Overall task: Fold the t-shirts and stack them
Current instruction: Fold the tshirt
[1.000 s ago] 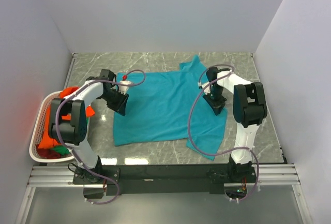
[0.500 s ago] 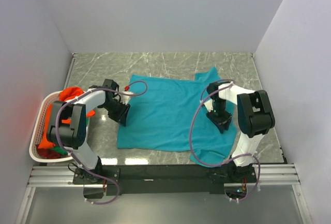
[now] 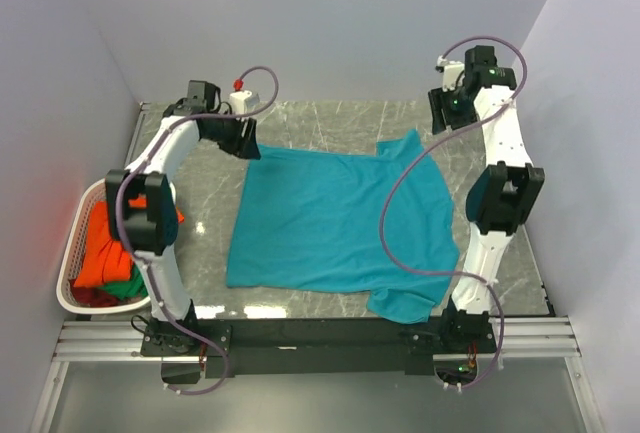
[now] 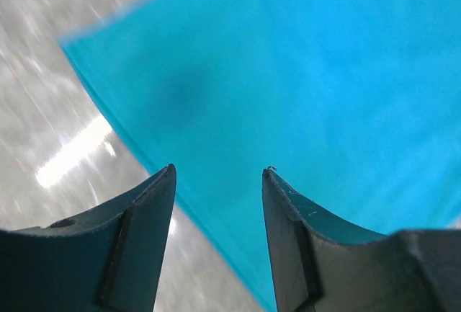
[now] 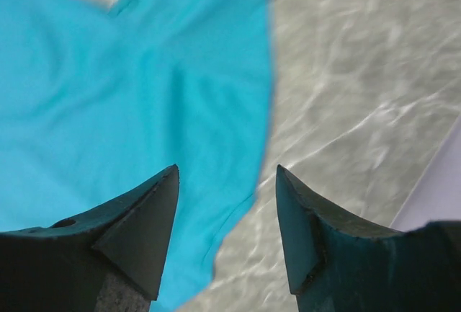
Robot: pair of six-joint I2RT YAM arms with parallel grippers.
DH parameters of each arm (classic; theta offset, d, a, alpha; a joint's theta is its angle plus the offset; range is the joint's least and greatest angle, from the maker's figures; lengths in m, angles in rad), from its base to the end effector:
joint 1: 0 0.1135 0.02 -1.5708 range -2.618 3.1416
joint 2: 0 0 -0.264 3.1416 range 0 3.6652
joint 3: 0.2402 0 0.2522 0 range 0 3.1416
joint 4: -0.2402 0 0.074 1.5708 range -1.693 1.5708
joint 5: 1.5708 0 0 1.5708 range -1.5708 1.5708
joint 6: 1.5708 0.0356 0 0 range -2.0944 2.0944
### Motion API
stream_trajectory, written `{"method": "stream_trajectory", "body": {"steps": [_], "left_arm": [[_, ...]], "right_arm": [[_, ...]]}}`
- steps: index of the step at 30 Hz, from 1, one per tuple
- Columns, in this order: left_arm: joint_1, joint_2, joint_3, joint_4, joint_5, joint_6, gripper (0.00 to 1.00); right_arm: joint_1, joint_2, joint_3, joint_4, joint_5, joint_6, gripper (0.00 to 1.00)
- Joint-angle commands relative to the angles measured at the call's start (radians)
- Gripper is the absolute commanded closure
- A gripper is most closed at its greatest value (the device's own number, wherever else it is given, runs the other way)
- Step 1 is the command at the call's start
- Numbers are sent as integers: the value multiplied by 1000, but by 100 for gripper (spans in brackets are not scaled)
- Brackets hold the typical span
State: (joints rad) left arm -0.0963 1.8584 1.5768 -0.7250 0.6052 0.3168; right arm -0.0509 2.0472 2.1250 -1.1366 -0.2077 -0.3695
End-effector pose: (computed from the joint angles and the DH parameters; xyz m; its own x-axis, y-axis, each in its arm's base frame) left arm 0.3983 -0.0588 0.2689 -0.6803 0.3231 -0.6579 0.6249 0.7247 -0.2902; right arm 0.4338 -0.0147 0.3321 -0.7934 -0.3134 -0.5218 -0.3621 0.9321 -0.0093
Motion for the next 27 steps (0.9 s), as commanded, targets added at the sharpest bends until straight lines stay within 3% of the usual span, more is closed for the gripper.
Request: {"method": "stream_trajectory", "body": {"steps": [1, 5, 10, 16, 27], "left_arm": [[0, 145, 159, 84, 44, -114, 43], [4, 249, 267, 154, 2, -203, 43], [6, 349, 371, 200, -56, -219, 41], [6, 449, 451, 187, -70, -234, 38], [4, 522, 479, 177, -94, -232, 34]], "right_arm": [[-40, 163, 173, 14, -41, 38, 38], [-41, 280, 259, 107, -32, 81, 40], [-40, 277, 118, 389, -13, 145, 40], [-41, 381, 176, 472, -44, 245, 30], [-20, 467, 207, 518, -139, 337, 31]]}}
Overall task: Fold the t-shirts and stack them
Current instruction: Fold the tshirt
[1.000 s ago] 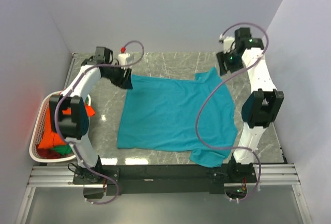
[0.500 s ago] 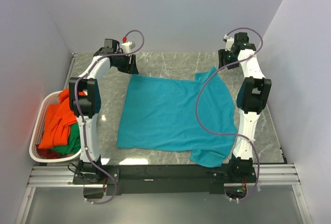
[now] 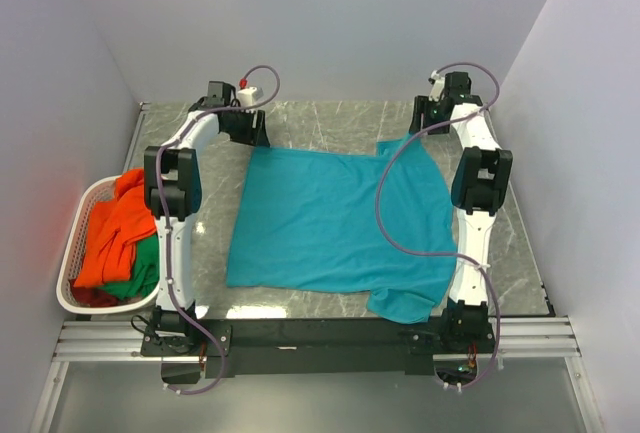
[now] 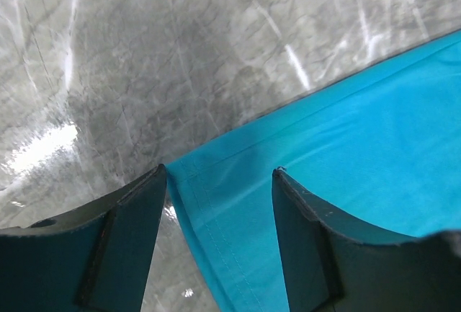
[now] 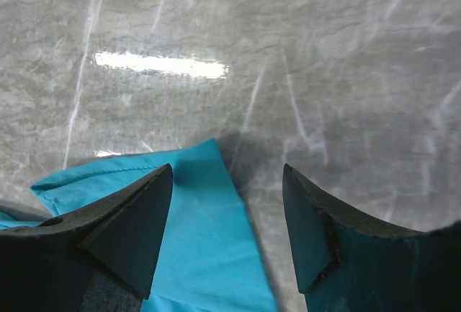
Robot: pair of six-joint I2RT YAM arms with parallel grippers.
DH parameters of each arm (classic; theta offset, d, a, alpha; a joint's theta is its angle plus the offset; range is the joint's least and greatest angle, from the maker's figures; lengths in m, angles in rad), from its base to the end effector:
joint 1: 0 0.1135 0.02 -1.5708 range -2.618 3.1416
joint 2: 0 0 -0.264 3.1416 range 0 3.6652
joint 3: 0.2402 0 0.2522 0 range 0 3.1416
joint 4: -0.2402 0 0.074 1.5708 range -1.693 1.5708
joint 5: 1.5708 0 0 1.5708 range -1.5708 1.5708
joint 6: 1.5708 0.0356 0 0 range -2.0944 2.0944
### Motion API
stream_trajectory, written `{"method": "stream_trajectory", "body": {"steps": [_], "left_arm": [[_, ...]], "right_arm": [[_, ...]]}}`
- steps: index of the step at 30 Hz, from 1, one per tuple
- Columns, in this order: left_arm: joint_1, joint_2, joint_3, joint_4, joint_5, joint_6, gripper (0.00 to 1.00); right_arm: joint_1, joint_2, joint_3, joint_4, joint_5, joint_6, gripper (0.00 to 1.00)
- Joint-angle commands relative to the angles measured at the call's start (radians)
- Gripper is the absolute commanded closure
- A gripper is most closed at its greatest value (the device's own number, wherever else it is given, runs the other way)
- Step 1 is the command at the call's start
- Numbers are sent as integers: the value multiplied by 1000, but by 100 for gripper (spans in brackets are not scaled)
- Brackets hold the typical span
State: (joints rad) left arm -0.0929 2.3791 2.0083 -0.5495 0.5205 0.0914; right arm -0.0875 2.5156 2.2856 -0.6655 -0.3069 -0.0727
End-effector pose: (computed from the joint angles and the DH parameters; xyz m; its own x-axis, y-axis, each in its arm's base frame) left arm 0.5206 -0.0663 0.1795 -0.7543 0.1498 -0.6392 0.4511 0.8257 -0.3388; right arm 0.5524 -0.0377 0.1865 -0.7679 -0.0021 -0.6406 -0.1610 0.9685 0.1898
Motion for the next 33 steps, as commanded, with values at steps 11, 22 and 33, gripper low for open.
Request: {"method": "stream_trajectory", "body": {"steps": [11, 22, 33], "left_arm": [[1, 49, 64, -13, -39, -19, 34], [2, 55, 89, 23, -30, 10, 36], [4, 106, 127, 34, -5, 18, 48]], "right_arm": [[35, 22, 20, 55, -81, 70, 48], [37, -14, 12, 41, -136, 51, 100], [37, -38, 14, 38, -158, 48, 100]]}}
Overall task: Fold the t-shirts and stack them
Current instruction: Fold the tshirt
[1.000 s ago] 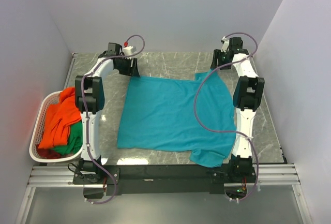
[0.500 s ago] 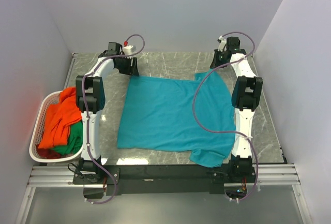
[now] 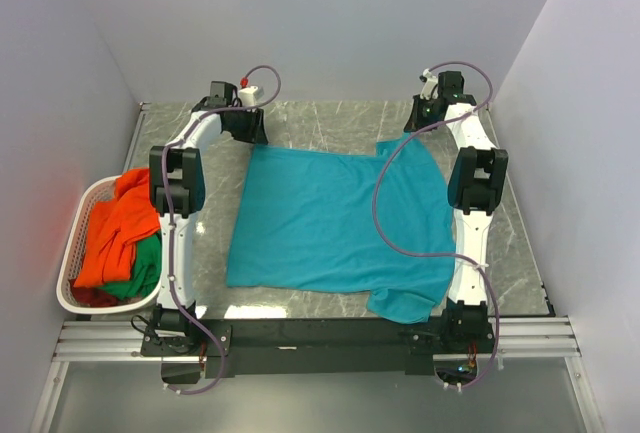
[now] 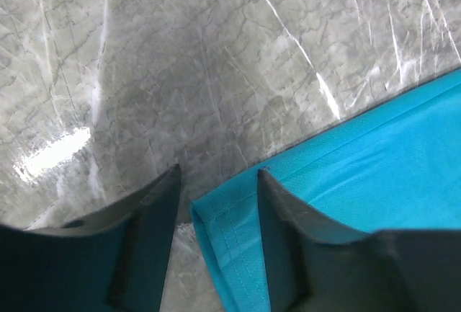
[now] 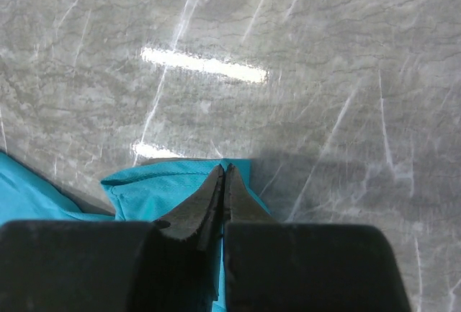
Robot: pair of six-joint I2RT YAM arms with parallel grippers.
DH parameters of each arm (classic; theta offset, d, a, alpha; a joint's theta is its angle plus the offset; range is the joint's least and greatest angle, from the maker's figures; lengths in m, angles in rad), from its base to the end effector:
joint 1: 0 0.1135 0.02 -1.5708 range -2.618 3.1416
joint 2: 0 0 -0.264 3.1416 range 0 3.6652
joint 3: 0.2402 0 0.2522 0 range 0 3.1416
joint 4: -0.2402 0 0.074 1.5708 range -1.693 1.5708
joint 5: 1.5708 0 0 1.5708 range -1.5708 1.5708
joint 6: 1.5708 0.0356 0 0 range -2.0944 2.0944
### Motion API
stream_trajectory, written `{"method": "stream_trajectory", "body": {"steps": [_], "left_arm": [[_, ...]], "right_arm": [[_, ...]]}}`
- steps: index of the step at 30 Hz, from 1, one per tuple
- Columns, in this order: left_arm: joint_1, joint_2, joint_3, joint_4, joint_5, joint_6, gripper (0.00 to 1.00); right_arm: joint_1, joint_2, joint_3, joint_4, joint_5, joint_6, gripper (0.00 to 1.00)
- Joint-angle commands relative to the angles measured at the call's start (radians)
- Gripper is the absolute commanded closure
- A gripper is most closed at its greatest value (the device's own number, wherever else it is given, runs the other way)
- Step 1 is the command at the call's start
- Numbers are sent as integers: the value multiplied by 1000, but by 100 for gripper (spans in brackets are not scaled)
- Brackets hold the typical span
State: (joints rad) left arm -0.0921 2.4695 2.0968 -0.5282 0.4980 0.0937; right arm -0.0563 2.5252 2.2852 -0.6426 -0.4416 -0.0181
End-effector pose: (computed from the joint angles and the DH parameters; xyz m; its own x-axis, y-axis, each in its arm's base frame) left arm 0.5381 -0.0668 0.1620 -0.7419 0.1511 -0.6532 0.4475 0.8371 -0.3147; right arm 0.5550 -0.0160 0.1842 -0.7671 0.0268 -0.6410 -0.2341 0.9186 0.3186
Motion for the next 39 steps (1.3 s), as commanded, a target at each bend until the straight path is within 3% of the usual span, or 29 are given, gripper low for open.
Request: {"method": "stream_trajectory", "body": {"steps": [1, 7, 15, 20, 33, 39], "left_arm": [[2, 20, 39, 14, 27, 14, 53], [8, 14, 34, 23, 47, 9, 68], [22, -7, 23, 39, 91, -2, 79], [32, -11, 31, 60, 93, -20, 99], [49, -83, -27, 122, 122, -28, 100], [60, -144, -69, 106, 134, 52, 100]], "right_arm": [[6, -49, 16, 12, -23, -8, 100], [4, -69, 20, 4, -28, -6, 100], [6, -95, 31, -3, -28, -9, 100], [6, -103, 34, -11, -31, -10, 100], [6, -149, 34, -35, -72, -29, 100], [10, -215, -4, -55, -94, -69, 100]]}}
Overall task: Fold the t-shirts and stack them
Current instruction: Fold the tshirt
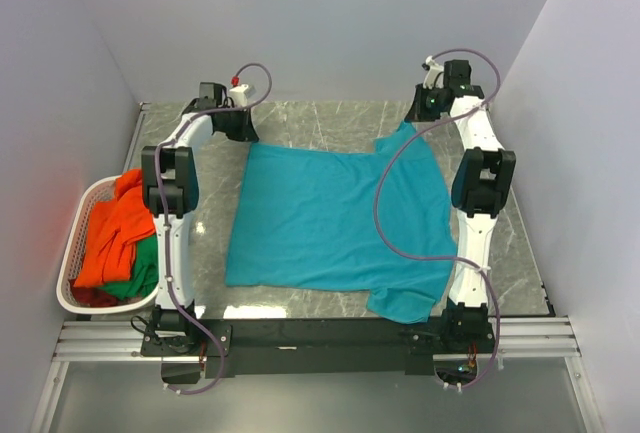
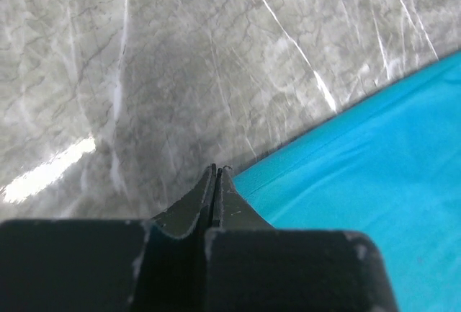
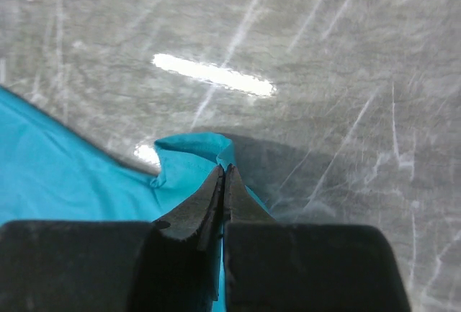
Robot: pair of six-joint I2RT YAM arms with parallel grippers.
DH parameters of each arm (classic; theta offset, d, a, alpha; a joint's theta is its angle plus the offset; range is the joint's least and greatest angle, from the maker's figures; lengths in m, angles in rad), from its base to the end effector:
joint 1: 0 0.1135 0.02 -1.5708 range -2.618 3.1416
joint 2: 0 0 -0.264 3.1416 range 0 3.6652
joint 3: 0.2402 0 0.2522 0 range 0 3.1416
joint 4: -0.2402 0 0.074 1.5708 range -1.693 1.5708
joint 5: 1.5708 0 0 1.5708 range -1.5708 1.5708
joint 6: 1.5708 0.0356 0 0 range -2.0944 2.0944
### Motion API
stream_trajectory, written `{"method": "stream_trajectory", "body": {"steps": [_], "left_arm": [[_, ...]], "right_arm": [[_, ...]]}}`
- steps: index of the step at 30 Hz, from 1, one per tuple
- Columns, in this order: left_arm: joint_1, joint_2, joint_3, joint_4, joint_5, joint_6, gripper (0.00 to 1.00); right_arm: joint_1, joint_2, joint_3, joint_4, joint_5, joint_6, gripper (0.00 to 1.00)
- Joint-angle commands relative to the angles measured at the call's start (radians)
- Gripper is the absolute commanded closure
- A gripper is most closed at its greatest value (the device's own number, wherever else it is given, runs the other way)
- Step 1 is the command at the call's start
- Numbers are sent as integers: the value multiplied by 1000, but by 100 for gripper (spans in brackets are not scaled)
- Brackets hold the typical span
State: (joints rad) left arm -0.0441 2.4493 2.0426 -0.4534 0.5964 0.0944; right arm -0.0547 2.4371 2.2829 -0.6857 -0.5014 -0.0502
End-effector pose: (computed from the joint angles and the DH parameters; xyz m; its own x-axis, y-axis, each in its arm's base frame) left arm 0.5380 -0.0438 0.1618 -0.7159 0.1097 -0.6896 0.4721 0.8036 -0.3623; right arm 0.5428 -0.0126 0.2278 -0.7289 -0.0042 -0.6847 -0.3094 0.8941 0.3239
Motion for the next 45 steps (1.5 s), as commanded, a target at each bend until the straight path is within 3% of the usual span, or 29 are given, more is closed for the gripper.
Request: {"method": "stream_trajectory", "body": {"steps": [1, 12, 35, 45], "left_arm": [[13, -130, -22, 30, 36, 60, 100], [36, -226, -116, 16, 83, 166, 100], [73, -476, -461, -30, 97, 470, 100], [73, -532, -545, -14, 86, 539, 100]], "right_arm": [[10, -133, -5, -20, -34, -43, 100], [13, -205, -57, -103, -69, -48, 100], [12, -380, -246, -278, -97, -186, 100], [10, -512, -479, -276, -109, -208, 100]]}}
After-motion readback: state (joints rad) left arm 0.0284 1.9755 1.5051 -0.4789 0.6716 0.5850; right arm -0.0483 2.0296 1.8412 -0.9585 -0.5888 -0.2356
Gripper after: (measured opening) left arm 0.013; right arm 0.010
